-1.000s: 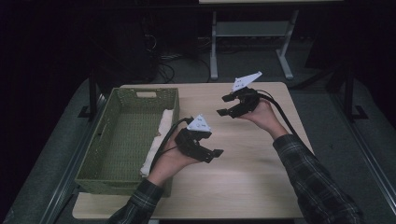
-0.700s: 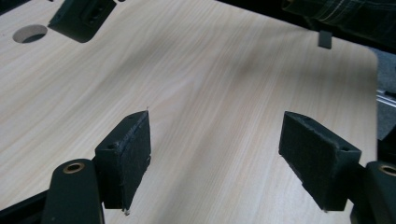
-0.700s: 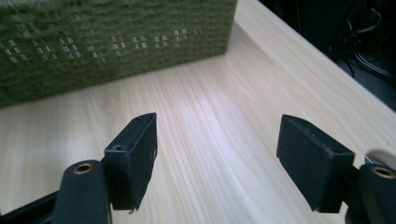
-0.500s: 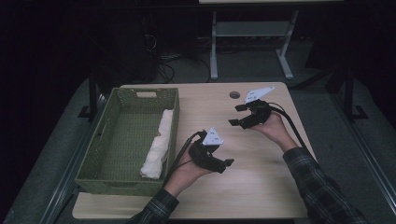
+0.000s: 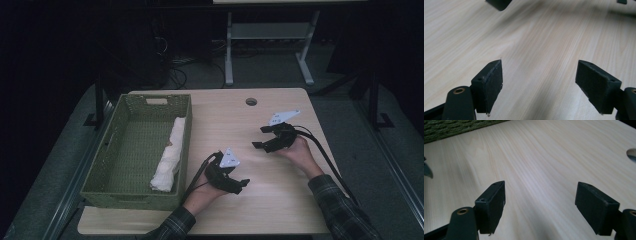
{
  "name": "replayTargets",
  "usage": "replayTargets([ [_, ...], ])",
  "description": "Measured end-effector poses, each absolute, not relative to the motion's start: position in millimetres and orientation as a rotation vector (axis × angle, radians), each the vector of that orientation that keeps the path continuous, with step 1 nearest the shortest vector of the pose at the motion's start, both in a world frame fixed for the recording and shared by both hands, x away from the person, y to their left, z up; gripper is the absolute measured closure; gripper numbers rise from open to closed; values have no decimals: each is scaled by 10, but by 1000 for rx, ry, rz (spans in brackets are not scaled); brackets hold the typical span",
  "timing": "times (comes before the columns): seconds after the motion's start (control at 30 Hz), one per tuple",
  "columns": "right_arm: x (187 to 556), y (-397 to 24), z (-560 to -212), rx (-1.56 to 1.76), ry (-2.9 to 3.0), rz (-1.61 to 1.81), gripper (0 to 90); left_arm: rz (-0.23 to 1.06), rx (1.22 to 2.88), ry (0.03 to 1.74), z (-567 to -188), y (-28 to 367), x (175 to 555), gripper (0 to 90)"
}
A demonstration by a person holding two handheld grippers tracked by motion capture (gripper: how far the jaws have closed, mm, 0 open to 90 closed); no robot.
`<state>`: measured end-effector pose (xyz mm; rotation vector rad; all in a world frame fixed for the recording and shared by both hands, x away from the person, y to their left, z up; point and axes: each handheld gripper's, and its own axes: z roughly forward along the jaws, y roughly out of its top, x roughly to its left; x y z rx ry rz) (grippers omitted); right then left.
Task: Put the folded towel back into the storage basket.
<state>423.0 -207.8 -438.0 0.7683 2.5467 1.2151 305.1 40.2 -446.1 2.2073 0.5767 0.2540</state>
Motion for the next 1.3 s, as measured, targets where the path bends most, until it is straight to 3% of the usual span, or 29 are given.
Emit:
replayTargets([
  [0.7,3981,-2281,-4806,832,2511,1132,186,210,2270,578,-4722,349,3045,179],
  [1.3,4027,-2289,-4826,903,2539,1107,145,235,2281,565,-4787,334,3056,138],
])
